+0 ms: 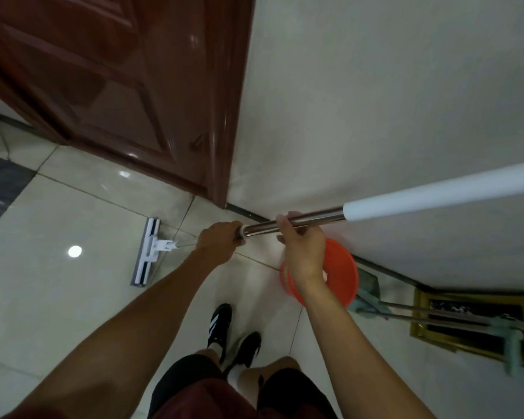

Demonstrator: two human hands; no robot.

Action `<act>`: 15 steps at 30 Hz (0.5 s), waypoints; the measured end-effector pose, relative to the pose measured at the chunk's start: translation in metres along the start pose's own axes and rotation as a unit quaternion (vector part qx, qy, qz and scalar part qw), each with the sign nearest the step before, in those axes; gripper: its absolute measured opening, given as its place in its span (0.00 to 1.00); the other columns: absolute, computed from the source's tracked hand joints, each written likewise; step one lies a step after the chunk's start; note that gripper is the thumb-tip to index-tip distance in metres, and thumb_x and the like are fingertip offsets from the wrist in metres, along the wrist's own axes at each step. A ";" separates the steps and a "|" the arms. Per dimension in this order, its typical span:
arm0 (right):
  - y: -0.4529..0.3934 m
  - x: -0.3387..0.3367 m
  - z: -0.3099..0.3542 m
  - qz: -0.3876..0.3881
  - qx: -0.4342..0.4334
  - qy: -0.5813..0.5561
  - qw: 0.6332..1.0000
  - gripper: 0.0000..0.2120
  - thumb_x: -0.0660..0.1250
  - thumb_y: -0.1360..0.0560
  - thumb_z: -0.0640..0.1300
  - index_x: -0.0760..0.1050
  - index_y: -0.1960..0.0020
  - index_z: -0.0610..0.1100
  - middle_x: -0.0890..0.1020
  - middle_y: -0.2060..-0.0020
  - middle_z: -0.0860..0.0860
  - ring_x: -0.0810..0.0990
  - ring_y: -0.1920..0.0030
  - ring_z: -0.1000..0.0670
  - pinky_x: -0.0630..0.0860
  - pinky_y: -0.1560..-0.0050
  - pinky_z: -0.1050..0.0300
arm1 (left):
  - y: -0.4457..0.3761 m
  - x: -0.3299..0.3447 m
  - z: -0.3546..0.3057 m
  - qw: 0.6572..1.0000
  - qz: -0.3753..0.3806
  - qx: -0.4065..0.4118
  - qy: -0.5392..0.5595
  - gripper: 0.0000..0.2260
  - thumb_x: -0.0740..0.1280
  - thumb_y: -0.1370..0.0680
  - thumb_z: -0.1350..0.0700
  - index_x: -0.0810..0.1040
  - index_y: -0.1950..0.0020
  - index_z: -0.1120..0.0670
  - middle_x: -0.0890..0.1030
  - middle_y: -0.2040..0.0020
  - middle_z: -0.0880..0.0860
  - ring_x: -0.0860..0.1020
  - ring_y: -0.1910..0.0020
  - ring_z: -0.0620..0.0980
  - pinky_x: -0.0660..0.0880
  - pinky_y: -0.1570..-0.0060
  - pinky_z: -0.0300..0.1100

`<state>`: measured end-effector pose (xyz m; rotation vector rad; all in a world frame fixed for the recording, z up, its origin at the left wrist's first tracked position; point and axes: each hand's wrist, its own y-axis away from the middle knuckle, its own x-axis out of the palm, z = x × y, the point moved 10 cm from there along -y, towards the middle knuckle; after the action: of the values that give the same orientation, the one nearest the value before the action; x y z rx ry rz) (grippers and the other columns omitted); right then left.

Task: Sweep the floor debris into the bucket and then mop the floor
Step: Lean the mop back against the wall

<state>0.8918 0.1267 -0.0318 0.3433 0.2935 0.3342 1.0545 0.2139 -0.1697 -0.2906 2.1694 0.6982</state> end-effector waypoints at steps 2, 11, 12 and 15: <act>-0.001 0.004 0.004 -0.010 0.000 -0.023 1.000 0.04 0.73 0.24 0.42 0.81 0.57 0.47 0.84 0.64 0.50 0.84 0.57 0.48 0.82 0.48 0.44 | 0.003 -0.005 0.004 1.000 -0.007 -0.006 0.005 0.11 0.68 0.21 0.45 0.77 0.43 0.48 0.83 0.52 0.51 0.81 0.52 0.54 0.75 0.56 0.46; -0.009 0.018 0.067 0.005 -0.093 -0.013 0.996 0.08 0.72 0.24 0.39 0.79 0.46 0.40 0.85 0.55 0.49 0.84 0.56 0.54 0.80 0.53 0.62 | 0.002 -0.049 -0.015 0.997 -0.046 -0.047 0.032 0.16 0.69 0.23 0.45 0.76 0.36 0.46 0.83 0.44 0.56 0.80 0.45 0.60 0.77 0.49 0.50; -0.014 0.014 0.074 0.007 -0.101 -0.018 0.995 0.08 0.72 0.24 0.39 0.79 0.46 0.41 0.85 0.55 0.49 0.84 0.56 0.54 0.79 0.54 0.63 | -0.002 -0.054 -0.024 0.997 -0.047 -0.052 0.028 0.16 0.69 0.23 0.45 0.77 0.36 0.46 0.82 0.44 0.56 0.79 0.44 0.60 0.76 0.48 0.50; -0.031 0.003 0.093 0.009 -0.128 -0.016 0.992 0.08 0.72 0.25 0.40 0.79 0.47 0.43 0.84 0.56 0.50 0.83 0.57 0.55 0.78 0.55 0.64 | -0.015 -0.061 -0.053 0.996 -0.060 -0.063 0.031 0.12 0.69 0.22 0.46 0.79 0.41 0.49 0.83 0.46 0.55 0.80 0.45 0.60 0.77 0.48 0.49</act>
<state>0.9338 0.0745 0.0403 0.0977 0.2134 0.3787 1.0656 0.1697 -0.1011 -0.5098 2.1507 0.7675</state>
